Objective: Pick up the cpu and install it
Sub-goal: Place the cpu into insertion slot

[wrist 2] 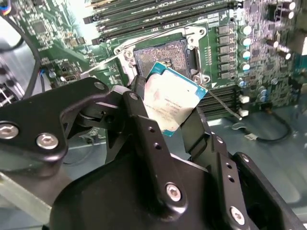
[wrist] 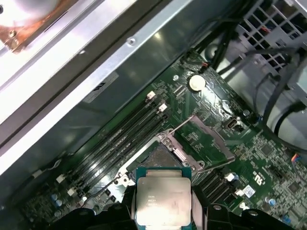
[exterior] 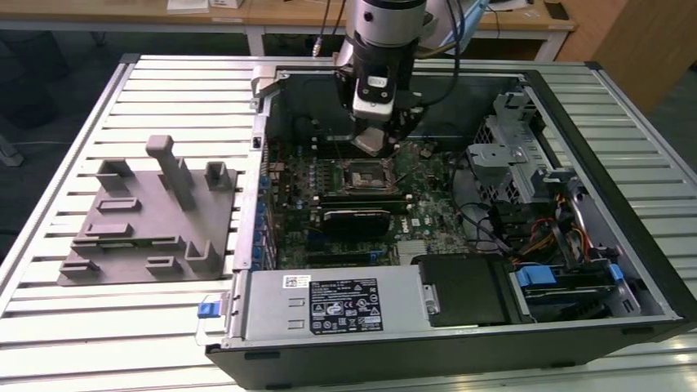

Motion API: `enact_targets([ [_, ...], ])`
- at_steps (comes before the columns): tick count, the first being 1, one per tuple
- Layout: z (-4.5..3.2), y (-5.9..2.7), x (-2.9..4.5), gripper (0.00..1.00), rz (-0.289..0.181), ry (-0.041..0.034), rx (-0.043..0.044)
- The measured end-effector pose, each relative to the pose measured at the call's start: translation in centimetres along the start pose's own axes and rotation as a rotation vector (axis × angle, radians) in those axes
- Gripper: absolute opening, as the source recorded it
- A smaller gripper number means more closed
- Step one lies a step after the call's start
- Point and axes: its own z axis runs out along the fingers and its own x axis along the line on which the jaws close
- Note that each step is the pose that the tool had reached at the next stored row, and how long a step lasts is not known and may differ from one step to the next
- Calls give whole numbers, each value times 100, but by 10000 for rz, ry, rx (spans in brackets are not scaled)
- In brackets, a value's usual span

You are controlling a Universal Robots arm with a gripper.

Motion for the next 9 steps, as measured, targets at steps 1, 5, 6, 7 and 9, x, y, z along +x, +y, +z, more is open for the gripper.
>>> enact_targets([
  [1,0,0,0,54,148,-8,-2],
  [5,0,0,0,54,726,-36,-8],
  [6,0,0,0,54,864,-43,-9],
  [7,0,0,0,54,997,-50,-11],
  [9,1,0,0,54,1274,-63,-15],
])
